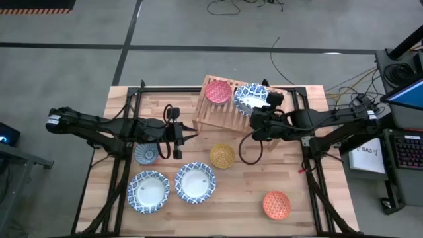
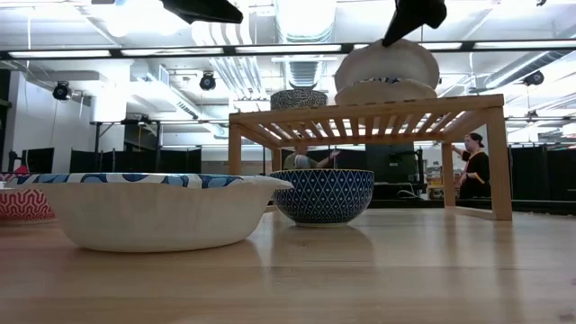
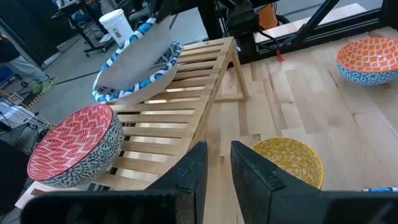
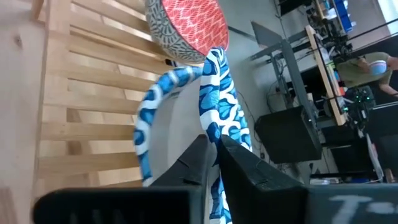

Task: Place and stack bowls onto a shelf
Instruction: Stack the white pattern bowl on top of the other white pattern bowl on the shelf

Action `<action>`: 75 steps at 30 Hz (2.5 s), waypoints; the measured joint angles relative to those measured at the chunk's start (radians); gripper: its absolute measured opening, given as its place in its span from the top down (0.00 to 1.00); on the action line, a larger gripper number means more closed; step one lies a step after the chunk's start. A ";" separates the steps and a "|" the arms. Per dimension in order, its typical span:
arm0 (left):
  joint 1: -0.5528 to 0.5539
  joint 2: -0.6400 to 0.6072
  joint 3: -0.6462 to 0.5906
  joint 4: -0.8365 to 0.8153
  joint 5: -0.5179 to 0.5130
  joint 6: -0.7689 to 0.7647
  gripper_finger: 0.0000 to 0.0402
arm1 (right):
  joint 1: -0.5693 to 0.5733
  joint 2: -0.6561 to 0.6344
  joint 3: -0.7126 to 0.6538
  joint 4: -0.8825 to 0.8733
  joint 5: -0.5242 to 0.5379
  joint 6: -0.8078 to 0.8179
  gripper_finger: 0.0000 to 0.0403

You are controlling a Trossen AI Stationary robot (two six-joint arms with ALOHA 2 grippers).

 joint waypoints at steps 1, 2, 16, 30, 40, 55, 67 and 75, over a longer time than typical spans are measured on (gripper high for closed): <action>0.000 0.000 0.000 0.000 0.000 0.000 0.87 | 0.000 0.003 0.000 -0.001 0.000 0.001 0.90; 0.000 0.000 0.000 0.000 0.000 0.000 0.87 | 0.000 0.006 0.000 0.000 -0.001 0.003 0.87; 0.000 0.000 -0.001 0.000 0.000 0.000 0.87 | 0.001 0.007 0.003 -0.001 -0.160 0.135 0.58; 0.000 0.000 -0.004 -0.001 0.000 0.001 0.87 | -0.058 -0.080 -0.009 -0.042 -0.215 0.131 0.57; 0.000 0.000 -0.004 0.000 0.000 0.011 0.87 | -0.097 -0.080 -0.077 -0.023 -0.237 0.127 0.60; 0.000 0.000 -0.004 -0.001 0.000 0.023 0.87 | -0.094 -0.178 -0.039 0.051 -0.301 0.122 0.60; 0.000 0.000 -0.010 -0.001 0.000 0.026 0.87 | -0.094 -0.289 -0.333 0.495 -0.335 0.016 0.93; 0.000 0.000 -0.010 0.000 0.000 0.026 0.87 | -0.097 -0.374 -0.473 0.615 -0.307 0.035 0.98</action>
